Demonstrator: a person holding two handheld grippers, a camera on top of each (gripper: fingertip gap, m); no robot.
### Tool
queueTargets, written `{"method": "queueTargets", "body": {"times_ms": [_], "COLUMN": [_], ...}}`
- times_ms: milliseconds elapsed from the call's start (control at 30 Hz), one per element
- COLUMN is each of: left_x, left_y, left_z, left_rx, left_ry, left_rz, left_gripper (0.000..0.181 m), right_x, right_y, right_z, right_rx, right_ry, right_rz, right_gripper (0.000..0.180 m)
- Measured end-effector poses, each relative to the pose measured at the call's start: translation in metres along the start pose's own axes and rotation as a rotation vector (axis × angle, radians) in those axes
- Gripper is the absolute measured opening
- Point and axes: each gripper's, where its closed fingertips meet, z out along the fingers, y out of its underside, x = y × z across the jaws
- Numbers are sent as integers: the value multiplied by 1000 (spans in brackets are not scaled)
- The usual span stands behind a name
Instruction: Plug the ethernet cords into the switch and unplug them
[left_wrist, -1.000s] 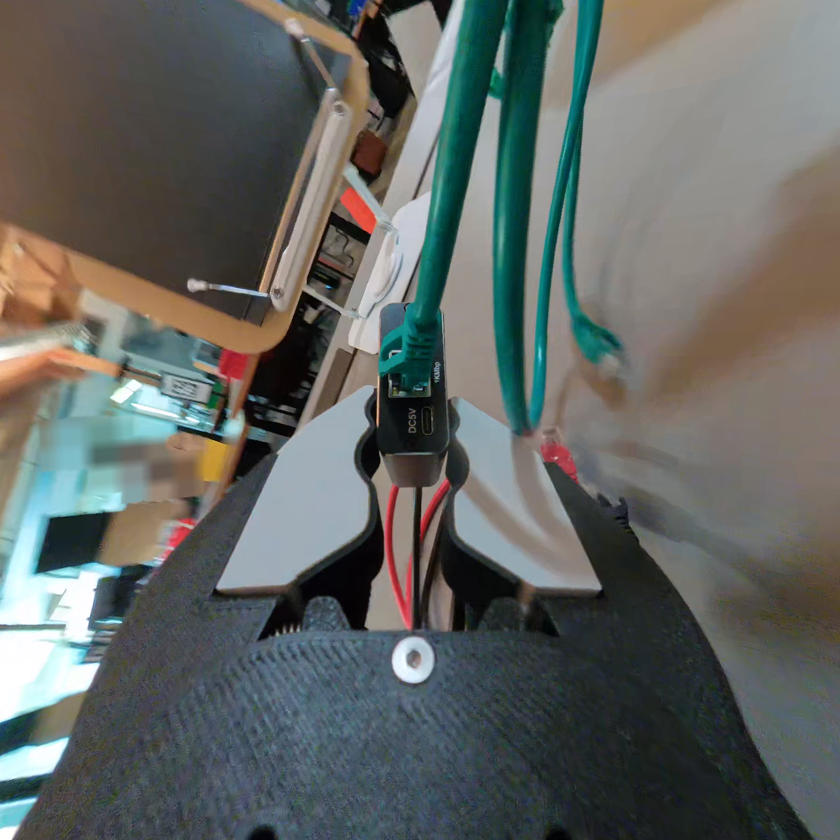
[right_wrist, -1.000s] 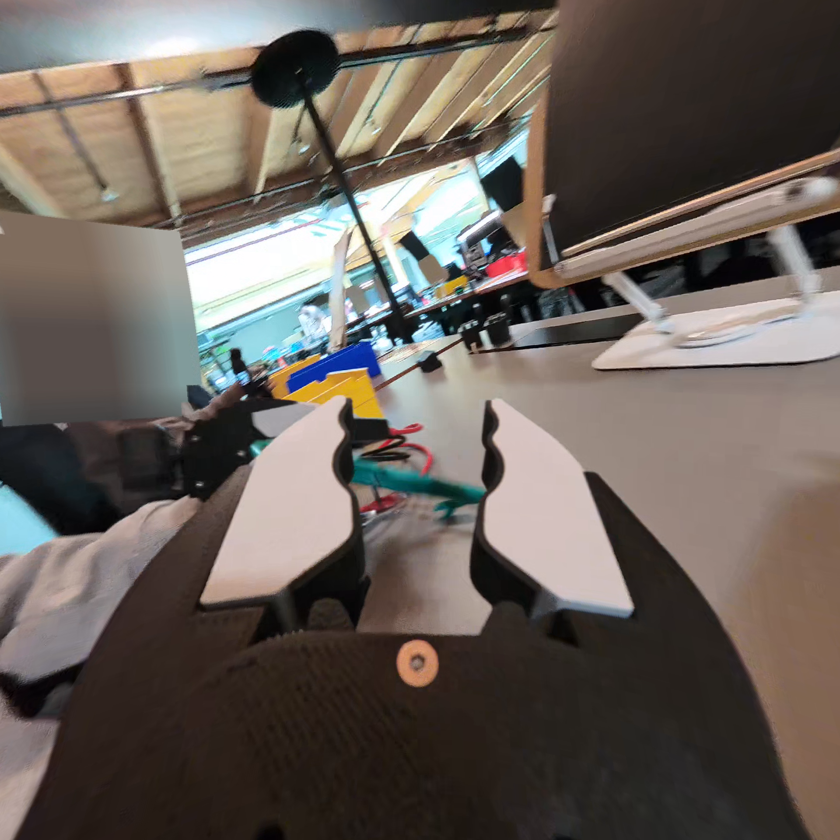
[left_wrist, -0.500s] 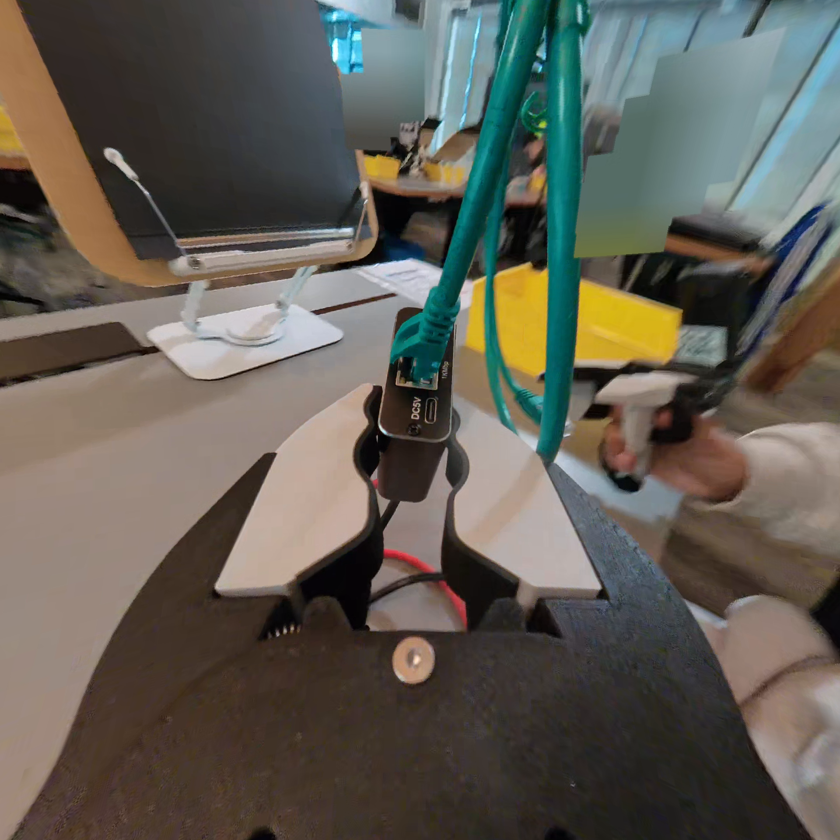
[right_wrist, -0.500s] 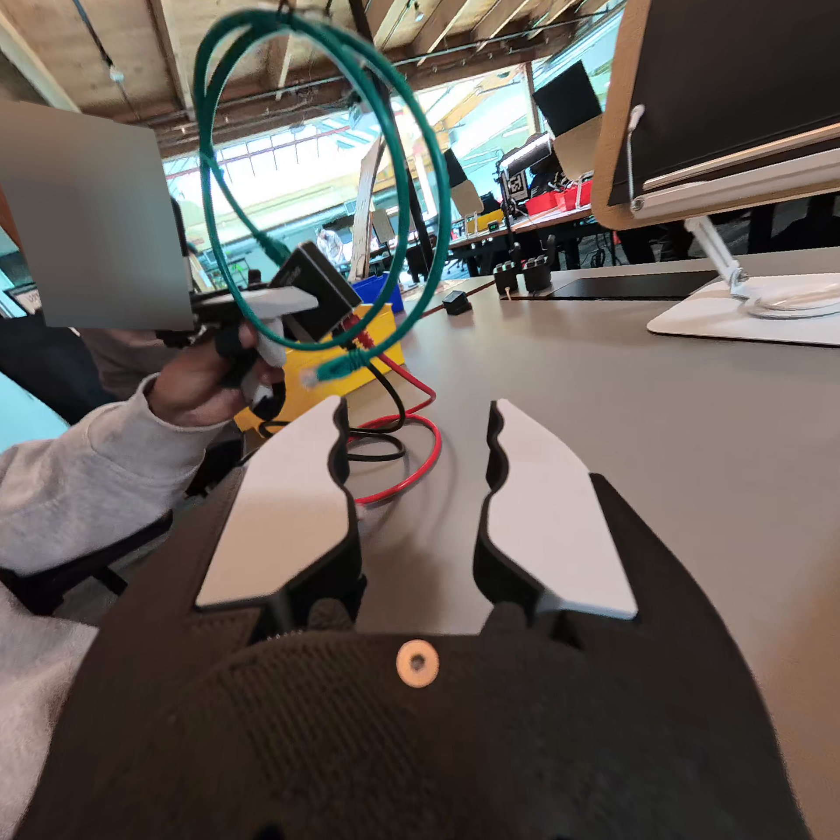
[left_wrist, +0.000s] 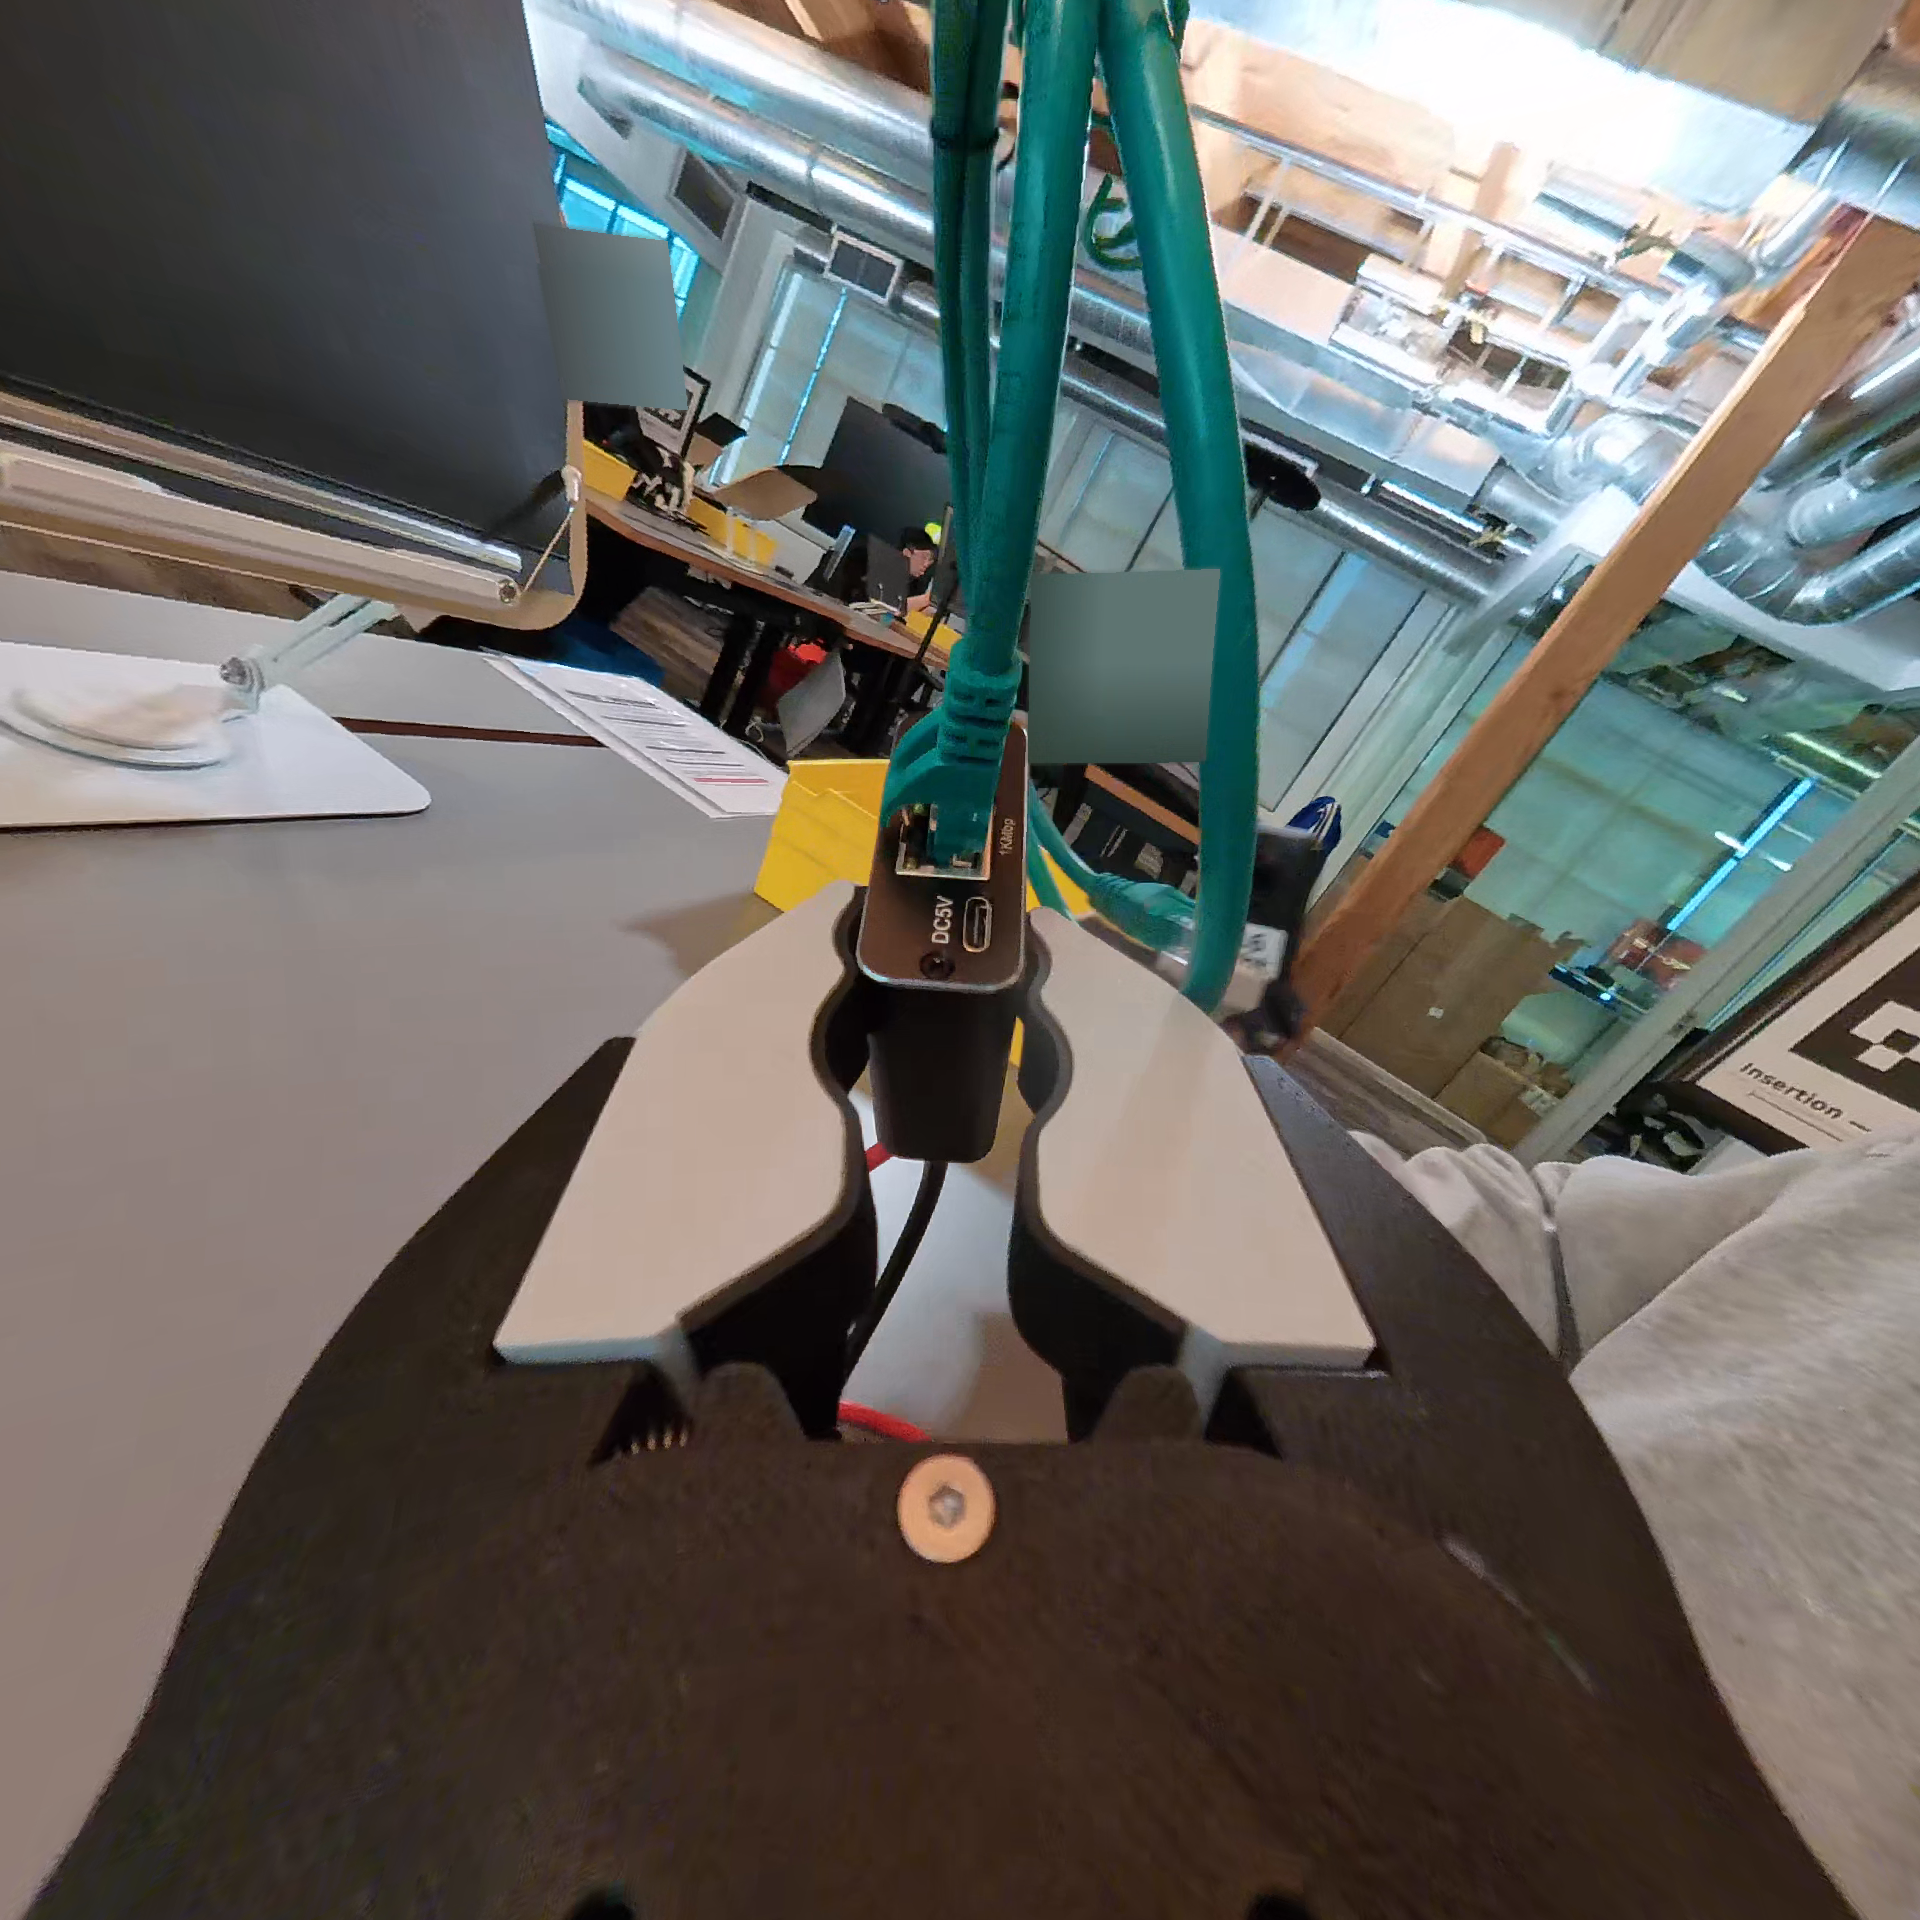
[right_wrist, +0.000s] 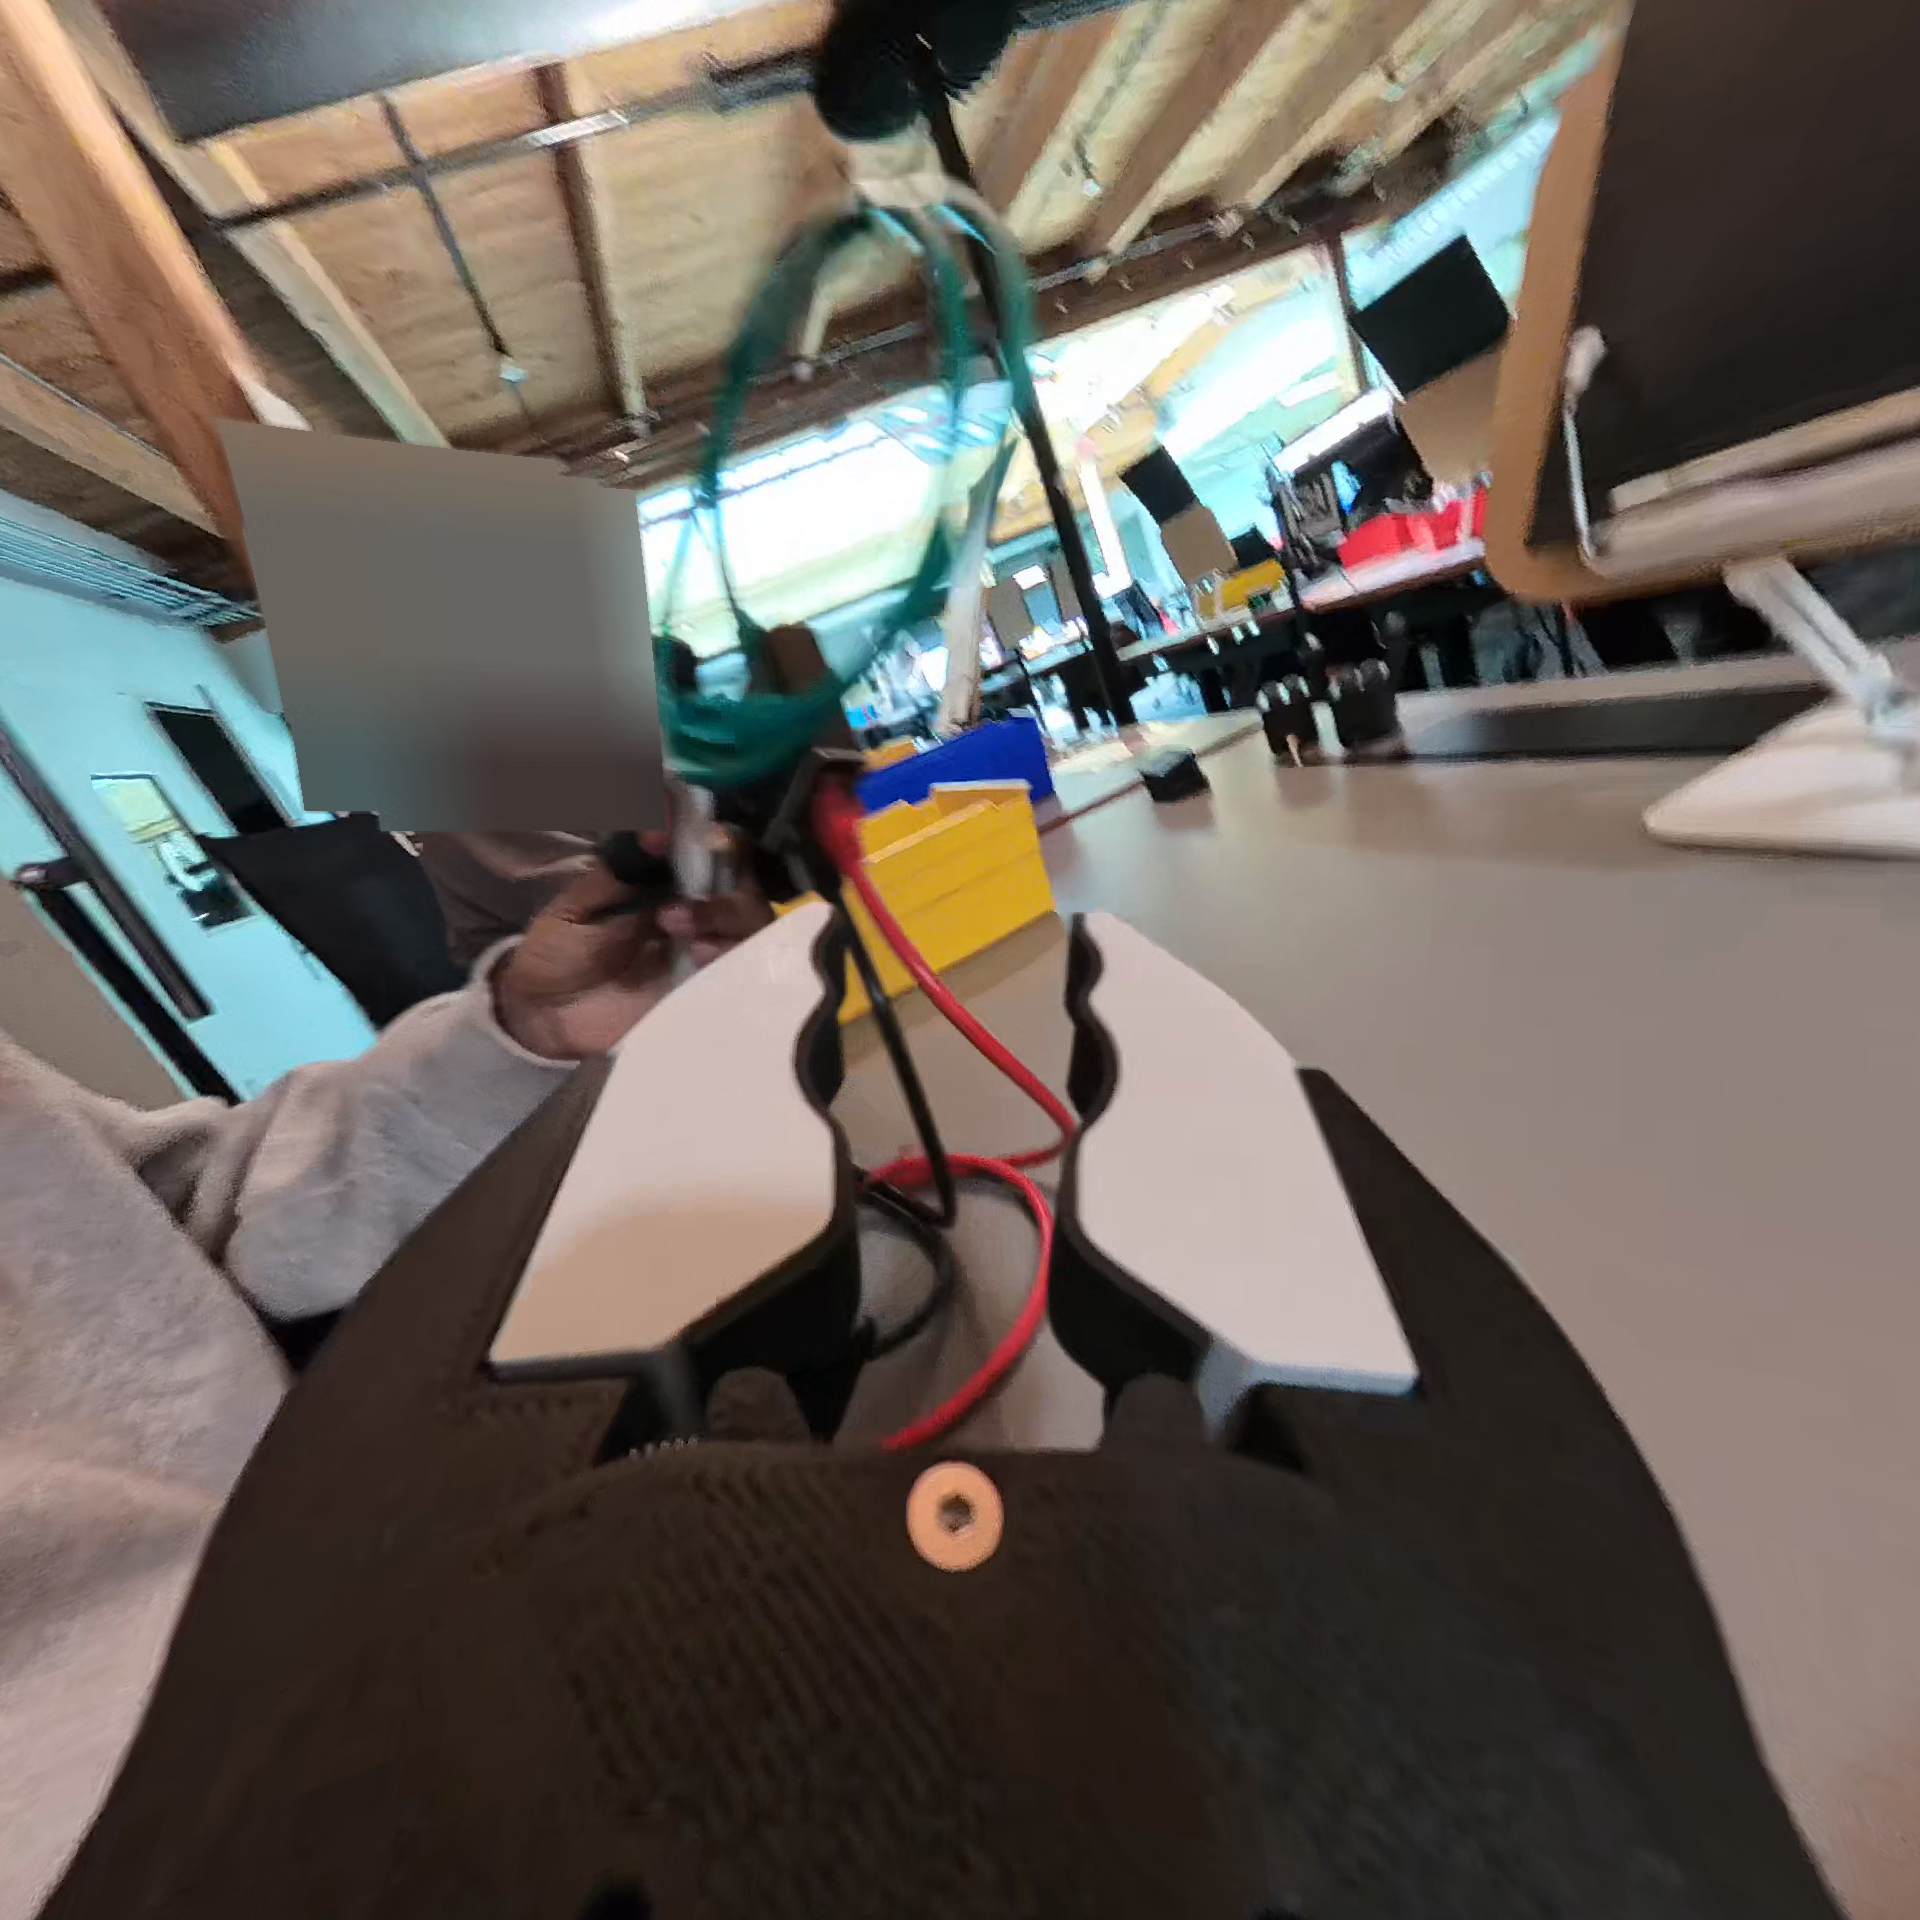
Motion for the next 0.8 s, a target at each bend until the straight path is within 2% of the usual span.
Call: {"method": "queueTargets", "body": {"times_ms": [33,100,167,300,500,667,800], "left_x": [-1,-2,-1,9,43,58,63], "left_y": [1,5,12,33,70,85,88], "left_z": [1,3,7,17,30,33,33], "left_rx": [-6,-25,-56,-176,-409,-478,-484], "left_ry": [-7,-19,-24,1,118,179,218], "left_rz": [11,39,61,101,215,253,255], "left_gripper": [25,24,25,25,25,25,26], "right_x": [-11,-34,-52,-70,-53,-55,-66], "right_y": [-11,-26,-26,-12,16,45,57], "right_z": [-1,2,11,25,33,37,37], "right_rx": [32,57,28,-15,-194,-361,-408], "right_ry": [-14,-24,-41,-86,-68,-85,-145], "right_rz": [-64,-204,-282,-269,-246,-388,-409], "right_gripper": [35,36,43,54,67,67,56]}}
